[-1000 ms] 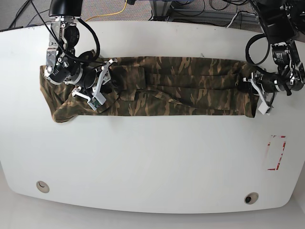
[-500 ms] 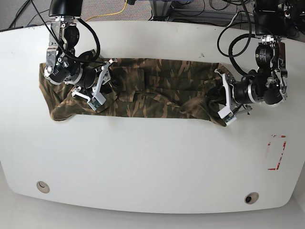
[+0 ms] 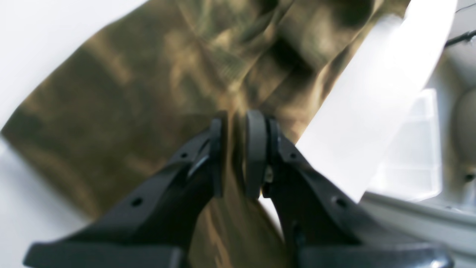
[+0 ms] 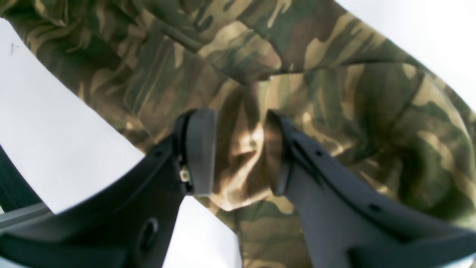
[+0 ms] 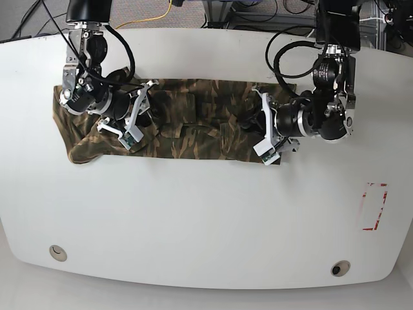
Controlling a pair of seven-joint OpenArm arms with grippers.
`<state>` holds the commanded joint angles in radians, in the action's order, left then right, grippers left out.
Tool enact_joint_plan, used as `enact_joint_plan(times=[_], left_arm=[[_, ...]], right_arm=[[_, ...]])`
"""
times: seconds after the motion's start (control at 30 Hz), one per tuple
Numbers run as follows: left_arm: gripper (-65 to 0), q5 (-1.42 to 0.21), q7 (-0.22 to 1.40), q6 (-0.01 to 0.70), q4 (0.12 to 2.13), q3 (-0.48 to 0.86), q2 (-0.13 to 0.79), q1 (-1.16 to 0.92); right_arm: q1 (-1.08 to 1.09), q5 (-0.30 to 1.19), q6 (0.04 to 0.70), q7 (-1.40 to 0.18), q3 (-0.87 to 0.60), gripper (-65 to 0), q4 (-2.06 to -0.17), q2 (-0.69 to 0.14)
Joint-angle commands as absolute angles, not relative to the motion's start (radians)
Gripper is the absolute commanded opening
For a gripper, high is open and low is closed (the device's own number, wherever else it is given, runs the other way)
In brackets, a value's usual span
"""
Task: Layout the t-shirt on the table in an organized manner, then fold the t-shirt properly
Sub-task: 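Lift the held end with the left gripper and fold it toward the right gripper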
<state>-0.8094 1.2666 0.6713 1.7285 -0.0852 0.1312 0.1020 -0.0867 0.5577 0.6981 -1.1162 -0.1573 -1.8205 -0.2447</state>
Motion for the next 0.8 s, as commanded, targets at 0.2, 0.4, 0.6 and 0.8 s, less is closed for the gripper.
enact_joint_plan(times=[0.2, 0.4, 0.6, 0.8], left_arm=[[-58.3, -0.809, 1.264, 0.664, 1.656, -0.082, 0.074, 0.111], [-58.2, -0.809, 1.262, 0.624, 1.62, -0.082, 0.021, 0.14], [-55.4, -0.817, 1.271, 0.631, 1.616, -0.085, 0.007, 0.151], [-43.8, -0.858, 1.303, 0.633, 1.644, -0.022, 0.021, 0.165]], right_arm=[[-0.087, 0.561, 0.698, -1.115, -0.157, -42.8, -1.821, -0.243], [-0.085, 0.564, 0.698, -1.115, -0.157, -42.8, -1.821, -0.242], [-0.085, 0.561, 0.698, -1.115, -0.157, -42.8, -1.821, -0.239], [-0.084, 0.559, 0.698, -1.115, -0.157, -42.8, -1.821, -0.24]])
